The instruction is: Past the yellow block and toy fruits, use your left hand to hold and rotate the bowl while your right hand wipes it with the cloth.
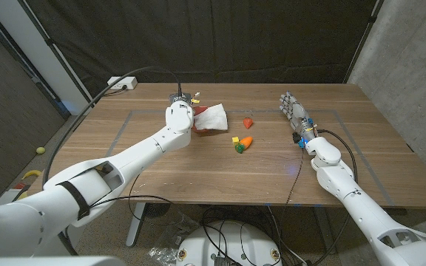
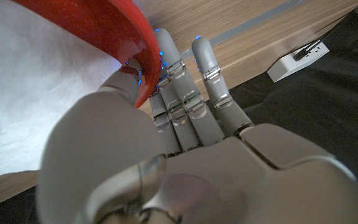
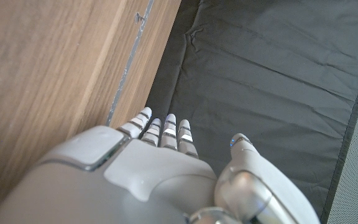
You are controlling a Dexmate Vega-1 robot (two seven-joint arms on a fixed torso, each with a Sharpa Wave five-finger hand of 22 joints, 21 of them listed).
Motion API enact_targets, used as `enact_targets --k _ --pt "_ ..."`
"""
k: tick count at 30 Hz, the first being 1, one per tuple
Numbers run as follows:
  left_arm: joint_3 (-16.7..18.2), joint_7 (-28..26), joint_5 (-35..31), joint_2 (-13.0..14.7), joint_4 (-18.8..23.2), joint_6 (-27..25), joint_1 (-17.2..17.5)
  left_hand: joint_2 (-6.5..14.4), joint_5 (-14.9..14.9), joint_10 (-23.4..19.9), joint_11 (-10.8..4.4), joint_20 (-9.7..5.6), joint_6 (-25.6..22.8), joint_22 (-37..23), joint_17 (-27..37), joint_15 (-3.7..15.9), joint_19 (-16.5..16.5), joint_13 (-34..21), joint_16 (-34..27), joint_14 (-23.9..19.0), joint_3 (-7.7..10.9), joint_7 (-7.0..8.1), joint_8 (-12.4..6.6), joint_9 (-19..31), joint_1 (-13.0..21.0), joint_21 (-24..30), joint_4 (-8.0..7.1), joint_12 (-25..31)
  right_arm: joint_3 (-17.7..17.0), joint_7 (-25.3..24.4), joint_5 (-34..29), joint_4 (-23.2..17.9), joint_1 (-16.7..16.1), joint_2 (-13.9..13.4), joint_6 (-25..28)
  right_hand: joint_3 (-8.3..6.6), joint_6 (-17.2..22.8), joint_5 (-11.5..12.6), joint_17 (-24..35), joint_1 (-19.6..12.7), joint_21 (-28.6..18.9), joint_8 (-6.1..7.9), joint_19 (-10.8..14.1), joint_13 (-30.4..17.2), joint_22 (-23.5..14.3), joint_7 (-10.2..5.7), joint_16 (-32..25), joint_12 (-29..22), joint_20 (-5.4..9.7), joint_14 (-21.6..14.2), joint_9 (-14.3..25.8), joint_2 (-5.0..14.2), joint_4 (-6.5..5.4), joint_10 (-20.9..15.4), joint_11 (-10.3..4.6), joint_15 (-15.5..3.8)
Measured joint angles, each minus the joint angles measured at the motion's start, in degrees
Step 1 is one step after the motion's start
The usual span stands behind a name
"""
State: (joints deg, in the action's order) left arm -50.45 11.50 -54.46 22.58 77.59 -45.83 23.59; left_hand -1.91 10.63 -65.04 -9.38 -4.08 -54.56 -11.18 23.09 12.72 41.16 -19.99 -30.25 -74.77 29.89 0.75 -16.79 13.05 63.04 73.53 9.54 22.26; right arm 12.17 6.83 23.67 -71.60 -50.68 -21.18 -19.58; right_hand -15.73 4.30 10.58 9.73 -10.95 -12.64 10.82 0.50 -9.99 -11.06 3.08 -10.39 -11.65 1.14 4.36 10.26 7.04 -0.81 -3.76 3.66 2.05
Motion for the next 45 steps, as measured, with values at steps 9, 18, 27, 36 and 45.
enact_targets --k 9,18,27,36,45 --pt "2.91 -8.27 1.05 -0.15 1.72 2.1 2.9 0.67 0.0 -0.89 1.17 -0.12 -0.7 0.27 0.55 0.37 0.51 -1.18 -0.01 -2.0 0.4 -0.27 -0.5 1.12 2.04 0.85 -0.4 0.87 -0.01 -0.05 0.0 0.16 0.0 -0.02 0.03 0.0 0.0 0.0 0.0 0.25 0.0 0.0 -0.01 0.0 0.0 0.0 0.0 0.0 0.0 0.0 0.0 0.25 0.0 0.0 0.0 0.0" --pt "4.68 -19.45 3.19 0.19 2.92 7.72 4.75 2.35 -0.04 -0.76 1.34 -0.11 -1.06 0.74 0.55 0.38 0.5 -1.65 0.78 -2.01 0.72 -0.18 -0.49 1.75 3.68 0.84 -0.72 1.29 0.19 -0.31 -0.16 -0.75 -0.3 -0.26 0.23 -0.43 1.16 0.0 -0.13 -0.37 0.0 0.22 0.91 0.0 0.0 -0.08 0.0 -0.28 0.51 -1.62 0.0 0.87 0.42 -0.93 -0.33 -0.41" --pt "8.68 -30.74 5.77 1.09 4.26 15.08 8.82 3.26 -0.05 -0.86 1.25 -0.11 -1.77 0.81 0.75 0.38 0.5 -2.22 1.43 -2.01 0.73 -0.47 -0.47 2.55 4.12 0.84 -1.34 1.99 1.03 -2.92 -2.51 -3.34 -0.86 -1.24 2.31 -1.36 2.77 0.0 -0.14 -1.74 -0.38 0.44 2.03 0.0 0.14 0.11 -0.23 -0.45 0.81 -3.07 0.0 1.28 1.36 -2.45 -0.41 -0.41" --pt "10.65 -37.61 7.98 1.27 4.31 20.03 10.5 3.27 -0.07 -1.17 1.52 -0.11 -1.87 0.8 1.27 0.29 0.5 -3.14 1.43 -2.52 0.72 -0.57 -0.84 3.58 4.12 1.28 -1.34 2.96 1.71 -4.1 -3.67 -5.07 -1.13 -1.99 3.12 -1.35 3.08 0.0 -0.13 -2.19 -0.38 0.44 2.02 0.0 -0.02 0.41 -0.23 -0.89 0.81 -3.59 0.0 1.28 1.85 -3.06 -0.42 -0.48" --pt "14.02 -43.13 12.76 0.8 4.4 26.38 12.7 3.26 0.19 -1.17 1.53 -0.1 -2.27 0.8 1.52 -0.01 0.49 -3.79 1.66 -2.82 1.14 -0.37 -1.27 4.13 4.13 1.49 -1.4 3.4 2.64 -6.26 -5.58 -7.46 -1.53 -3.04 5.27 -1.57 5.31 -0.23 -0.12 -4.53 -1.18 0.85 4.59 -0.29 -0.02 0.28 -0.84 -1.49 -0.05 -7.87 0.0 0.0 3.67 -6.48 0.07 0.09"
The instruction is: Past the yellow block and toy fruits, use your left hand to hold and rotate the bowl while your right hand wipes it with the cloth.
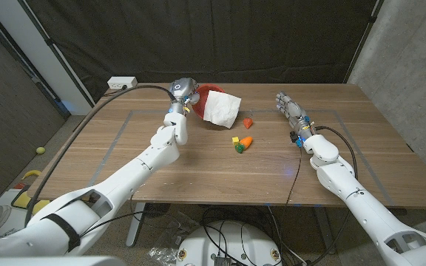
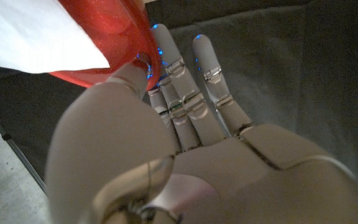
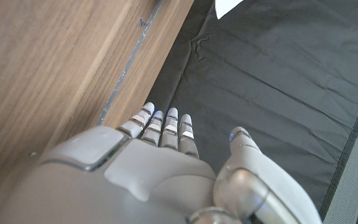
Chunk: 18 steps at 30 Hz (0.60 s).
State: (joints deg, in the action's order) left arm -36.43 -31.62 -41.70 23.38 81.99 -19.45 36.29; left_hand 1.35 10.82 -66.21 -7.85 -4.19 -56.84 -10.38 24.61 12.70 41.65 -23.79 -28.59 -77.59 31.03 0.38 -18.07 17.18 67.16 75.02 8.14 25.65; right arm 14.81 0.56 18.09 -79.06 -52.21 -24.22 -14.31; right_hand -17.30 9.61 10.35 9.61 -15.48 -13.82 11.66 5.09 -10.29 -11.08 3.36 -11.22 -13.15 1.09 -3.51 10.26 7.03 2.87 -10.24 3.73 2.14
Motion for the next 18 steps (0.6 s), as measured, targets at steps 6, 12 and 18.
enact_targets --k 6,12,18 --pt "1.68 -2.29 3.56 -0.76 0.05 3.07 0.96 0.0 0.0 0.0 0.0 0.0 -0.21 0.0 0.26 0.19 0.0 -0.5 0.33 -0.41 0.0 -0.2 0.0 0.52 0.0 0.23 0.0 0.04 0.79 -2.63 -2.42 -3.75 -0.77 -1.33 3.47 0.54 3.31 0.0 0.23 -1.76 -2.2 0.21 5.88 0.0 -0.27 0.15 -1.23 -0.95 -1.78 -9.2 0.26 -1.76 2.12 -4.57 0.54 1.0" --pt "3.42 -3.76 7.21 -1.77 0.05 5.38 1.89 -0.01 -0.01 -0.3 0.3 0.0 -0.7 0.0 0.37 0.18 0.0 -0.57 0.31 -0.42 0.16 -0.1 0.0 0.79 0.01 0.23 0.16 0.44 1.9 -4.66 -5.15 -9.29 -1.41 -3.69 9.92 1.06 3.91 0.0 0.53 -2.63 -4.23 0.21 10.88 -0.27 -0.8 0.13 -1.78 -1.48 -2.73 -16.0 0.29 -2.64 3.12 -8.17 0.43 0.05" --pt "4.52 -4.59 9.55 -2.57 0.05 6.6 2.53 -0.01 -0.02 -0.62 0.62 0.0 -1.22 0.0 0.54 0.18 0.0 -0.76 0.31 -1.02 0.24 -0.61 -0.01 1.06 0.01 0.63 0.23 0.44 3.68 -4.26 -8.36 -14.99 -1.36 -6.9 18.26 0.74 4.1 0.0 0.51 -5.21 -4.52 -0.23 10.8 -0.27 -0.8 0.31 -0.46 -0.86 -2.29 -15.65 0.29 -4.0 5.07 -7.57 -0.55 -1.14"
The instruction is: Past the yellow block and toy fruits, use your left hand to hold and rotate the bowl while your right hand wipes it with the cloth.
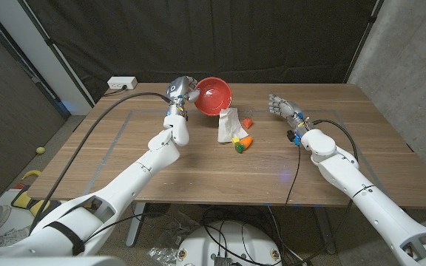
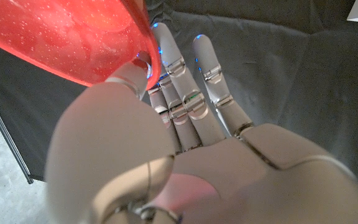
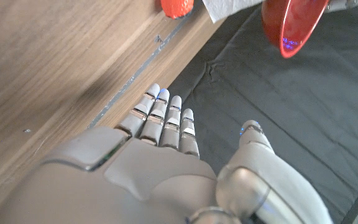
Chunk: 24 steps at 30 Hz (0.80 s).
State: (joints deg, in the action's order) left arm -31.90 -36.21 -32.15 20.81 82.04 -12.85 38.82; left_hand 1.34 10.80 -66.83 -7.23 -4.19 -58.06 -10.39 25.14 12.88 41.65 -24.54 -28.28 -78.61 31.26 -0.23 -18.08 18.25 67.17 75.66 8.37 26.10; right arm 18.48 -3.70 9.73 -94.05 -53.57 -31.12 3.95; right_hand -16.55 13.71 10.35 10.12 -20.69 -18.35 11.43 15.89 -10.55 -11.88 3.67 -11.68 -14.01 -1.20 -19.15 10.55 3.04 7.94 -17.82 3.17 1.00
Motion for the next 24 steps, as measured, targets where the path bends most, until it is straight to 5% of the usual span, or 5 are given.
enact_targets --k 6,8,16,19,24 --pt "0.47 -0.29 0.97 -0.22 0.28 0.3 0.43 0.0 -0.01 -0.01 0.01 0.0 0.0 0.0 0.2 0.0 0.0 -0.11 0.0 0.0 0.0 0.0 -0.22 0.28 0.0 0.0 0.0 0.0 1.35 0.51 -4.65 -3.14 0.43 -2.08 5.95 -1.0 1.99 0.28 0.16 -5.5 -0.7 0.67 1.36 -0.24 -0.31 -0.28 0.25 -0.15 0.58 -1.66 0.27 -0.46 1.63 -1.99 -0.12 -1.27" --pt "0.59 -0.68 1.79 -0.22 0.56 0.34 0.61 0.0 -0.01 -0.01 0.01 0.0 0.0 0.0 0.25 -0.01 0.0 -0.12 0.0 0.0 0.0 0.0 -0.22 0.28 0.0 0.22 -0.01 0.0 3.62 -0.19 -7.15 -7.75 0.48 -4.71 8.0 -1.24 2.8 0.28 0.16 -6.54 -0.96 0.88 1.79 -0.29 -0.53 -0.5 0.18 -0.2 0.69 -2.39 0.27 -0.74 1.87 -2.55 -0.37 -1.71" --pt "1.23 -1.1 2.23 0.1 1.43 0.1 1.15 -0.01 -0.09 -0.1 0.11 0.0 0.0 0.0 0.26 -0.13 0.0 -0.11 0.0 -0.12 0.26 -0.01 -0.22 0.27 0.01 0.22 0.23 0.0 7.39 -3.9 -17.77 -13.07 -0.68 -7.22 15.6 -1.21 2.85 0.28 0.4 -7.54 -0.96 0.88 1.57 -0.32 -0.58 -1.23 0.18 -0.2 0.47 -2.2 0.27 -1.21 1.84 -2.62 -0.44 -1.95" --pt "1.36 -1.43 2.64 0.14 1.49 -0.11 1.25 -0.01 -0.22 -0.31 0.31 0.0 -0.4 0.0 0.29 -0.31 0.0 0.09 -0.03 -0.3 0.41 -0.41 -0.21 0.27 0.01 0.44 0.08 -0.01 10.88 -4.46 -22.83 -18.17 -0.75 -7.73 20.05 0.13 2.44 0.28 0.89 -6.68 -1.62 0.61 1.93 -0.32 -0.89 -1.64 -0.29 -0.2 0.83 -3.92 0.27 -2.32 0.83 -2.75 -1.2 -3.42" --pt "1.4 -1.52 2.7 0.15 1.46 -0.12 1.26 -0.01 -0.23 -0.51 0.51 0.14 -0.4 0.0 0.56 -0.31 0.14 0.46 -0.03 -0.3 0.41 -0.41 -0.19 0.24 0.01 0.66 0.07 0.2 12.35 -4.49 -30.47 -19.18 -0.6 -7.77 26.72 0.76 2.77 0.97 1.22 -6.93 -2.24 0.61 3.01 -0.53 -1.32 -2.58 -0.69 -0.19 1.1 -5.41 0.26 -3.49 0.67 -3.66 -2.1 -3.55"
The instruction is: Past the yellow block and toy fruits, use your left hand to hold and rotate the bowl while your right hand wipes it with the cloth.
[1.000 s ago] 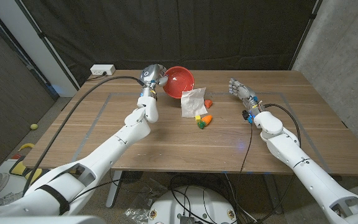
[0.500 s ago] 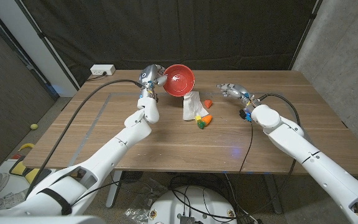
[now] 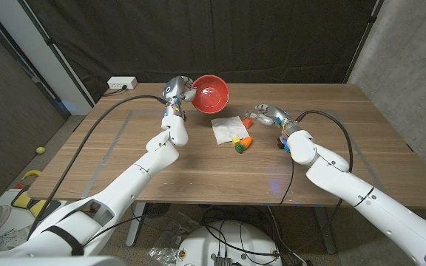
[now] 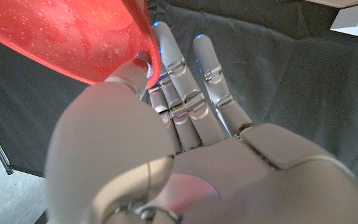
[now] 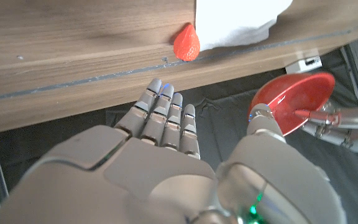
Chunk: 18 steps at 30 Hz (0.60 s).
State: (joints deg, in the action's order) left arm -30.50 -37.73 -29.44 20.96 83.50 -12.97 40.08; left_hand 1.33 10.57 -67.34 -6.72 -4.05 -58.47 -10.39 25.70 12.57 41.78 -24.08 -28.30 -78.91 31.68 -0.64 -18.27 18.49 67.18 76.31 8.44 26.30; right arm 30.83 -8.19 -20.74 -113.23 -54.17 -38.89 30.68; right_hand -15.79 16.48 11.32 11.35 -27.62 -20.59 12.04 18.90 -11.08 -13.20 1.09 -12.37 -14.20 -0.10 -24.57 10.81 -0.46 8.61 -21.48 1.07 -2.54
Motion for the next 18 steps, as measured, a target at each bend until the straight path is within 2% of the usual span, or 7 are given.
enact_targets --k 1,2,5,6,10,18 --pt "0.02 0.0 0.0 0.0 -0.09 0.0 0.0 0.0 0.0 -0.09 0.09 -0.03 -0.01 0.0 0.0 0.08 -0.03 0.0 0.0 -0.08 0.07 -0.01 0.01 -0.06 0.0 0.0 -0.07 0.04 0.0 0.0 -2.24 0.0 0.0 0.0 1.69 0.0 0.22 0.15 0.0 -0.34 0.0 0.0 -0.07 0.0 0.0 -0.22 0.25 0.0 -0.07 0.7 0.0 -0.34 0.0 -0.09 -0.09 0.02" --pt "0.04 0.0 0.0 0.01 -0.17 0.0 0.0 0.0 0.0 -0.09 0.09 -0.03 -0.22 0.0 0.01 0.12 -0.03 0.01 0.0 -0.15 0.07 -0.22 0.02 -0.13 0.0 0.0 -0.07 0.05 5.49 0.05 -4.28 -2.82 1.05 0.2 3.06 0.0 0.4 0.15 0.0 -0.63 0.0 0.0 -0.46 0.0 0.0 -0.39 0.69 0.0 -0.43 1.63 0.0 -0.59 0.0 -0.09 -0.09 0.03" --pt "0.12 -0.36 0.26 0.01 -0.37 0.03 -0.01 0.0 -0.01 -0.1 0.1 -0.04 -0.24 0.04 0.0 0.12 -0.01 0.01 0.12 -0.32 0.08 -0.24 0.03 -0.14 0.0 0.0 -0.05 0.05 5.89 0.3 -8.46 -2.99 1.13 0.25 5.54 0.0 0.07 0.59 0.27 -1.37 0.0 0.0 -2.15 0.0 0.0 -1.12 1.78 0.57 -0.78 4.7 0.0 -0.42 0.0 1.27 -0.62 0.08" --pt "0.18 -0.58 0.42 0.02 -0.44 0.2 -0.04 0.0 -0.04 -0.1 0.1 -0.15 -0.25 0.17 0.01 0.12 0.1 0.0 0.27 -0.32 0.23 -0.25 0.03 -0.11 0.0 0.0 0.09 0.05 8.54 0.45 -9.81 -3.89 1.77 0.65 6.22 0.0 -0.02 0.59 0.21 -1.75 0.05 0.0 -2.64 0.0 0.0 -1.22 2.03 0.96 -0.93 5.8 0.0 -0.49 0.0 2.15 -0.6 0.23" --pt "0.33 -0.8 0.62 0.04 -0.58 0.38 -0.19 0.0 -0.23 -0.19 0.19 -0.34 -0.3 0.27 0.22 0.11 0.29 -0.02 0.37 -0.33 0.31 -0.3 0.12 0.01 0.0 0.0 0.18 0.05 10.58 1.4 -14.11 -4.2 2.44 0.96 7.91 0.23 -0.73 0.59 0.1 -2.04 0.72 -0.63 -4.49 0.0 0.0 -1.18 2.43 1.91 -1.12 9.46 -0.01 -0.2 -0.24 4.61 -0.25 1.45" --pt "1.04 -1.15 1.32 0.26 -0.57 0.75 -0.24 0.0 -0.25 -0.19 0.19 -0.34 -0.3 0.27 0.23 0.1 0.29 -0.02 0.37 -0.33 0.31 -0.3 0.21 0.26 0.0 0.0 0.18 0.05 13.76 4.35 -20.07 -3.75 4.34 1.75 8.23 0.47 -2.82 0.59 -0.13 -2.71 1.35 -1.06 -6.64 0.0 0.17 -1.07 2.43 2.56 -0.76 12.59 -0.01 0.48 -0.48 6.52 0.1 1.95"
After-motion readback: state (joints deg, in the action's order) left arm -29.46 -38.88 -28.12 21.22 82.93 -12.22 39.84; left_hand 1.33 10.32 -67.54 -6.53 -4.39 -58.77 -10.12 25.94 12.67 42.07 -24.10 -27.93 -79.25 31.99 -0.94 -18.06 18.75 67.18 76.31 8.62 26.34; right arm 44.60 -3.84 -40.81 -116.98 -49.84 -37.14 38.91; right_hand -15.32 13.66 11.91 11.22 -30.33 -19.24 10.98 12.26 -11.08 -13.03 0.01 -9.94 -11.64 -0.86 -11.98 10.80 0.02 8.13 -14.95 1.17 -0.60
